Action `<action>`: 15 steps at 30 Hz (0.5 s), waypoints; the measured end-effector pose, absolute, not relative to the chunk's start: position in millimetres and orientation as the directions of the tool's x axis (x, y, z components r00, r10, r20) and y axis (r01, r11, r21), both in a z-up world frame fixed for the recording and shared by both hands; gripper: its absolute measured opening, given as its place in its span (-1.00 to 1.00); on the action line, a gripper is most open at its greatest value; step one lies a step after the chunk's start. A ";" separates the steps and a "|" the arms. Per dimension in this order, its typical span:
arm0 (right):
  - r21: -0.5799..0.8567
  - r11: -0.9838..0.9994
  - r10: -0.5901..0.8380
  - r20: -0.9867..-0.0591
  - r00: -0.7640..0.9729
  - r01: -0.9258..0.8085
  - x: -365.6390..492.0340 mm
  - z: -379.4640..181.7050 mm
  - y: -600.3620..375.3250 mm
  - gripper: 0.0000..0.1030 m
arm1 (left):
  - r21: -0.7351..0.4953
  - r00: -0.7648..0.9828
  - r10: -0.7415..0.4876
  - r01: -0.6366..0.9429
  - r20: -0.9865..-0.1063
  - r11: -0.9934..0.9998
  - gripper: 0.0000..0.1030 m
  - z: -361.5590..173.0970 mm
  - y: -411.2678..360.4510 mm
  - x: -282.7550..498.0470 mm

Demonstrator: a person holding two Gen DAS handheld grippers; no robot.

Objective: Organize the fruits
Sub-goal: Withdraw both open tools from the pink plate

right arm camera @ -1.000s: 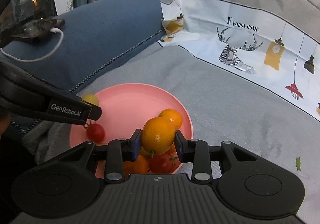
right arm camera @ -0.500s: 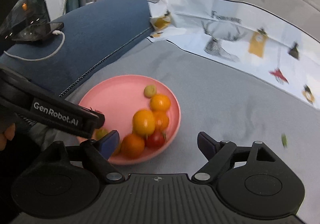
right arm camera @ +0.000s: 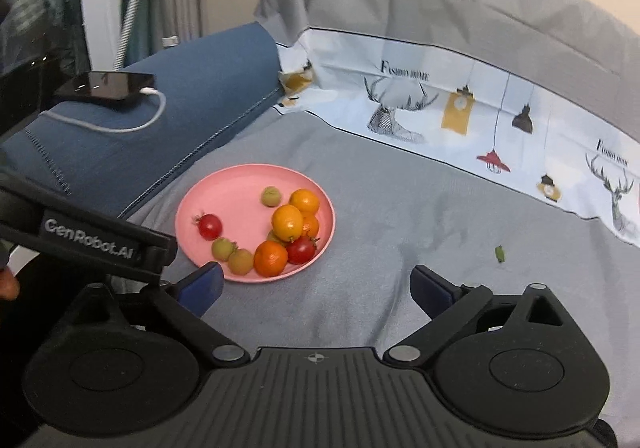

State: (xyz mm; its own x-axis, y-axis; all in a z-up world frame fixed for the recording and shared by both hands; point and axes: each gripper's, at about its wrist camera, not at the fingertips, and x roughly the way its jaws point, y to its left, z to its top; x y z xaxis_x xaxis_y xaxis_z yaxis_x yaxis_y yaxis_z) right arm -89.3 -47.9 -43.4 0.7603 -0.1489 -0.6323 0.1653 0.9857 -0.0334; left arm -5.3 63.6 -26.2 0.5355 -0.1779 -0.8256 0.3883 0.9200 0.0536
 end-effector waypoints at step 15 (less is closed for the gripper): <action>-0.046 0.972 -0.216 -0.565 0.797 0.231 -137.0 -19.0 -44.3 0.97 | 0.048 0.600 -0.170 0.329 -0.782 0.943 1.00 -7.5 81.4 -41.0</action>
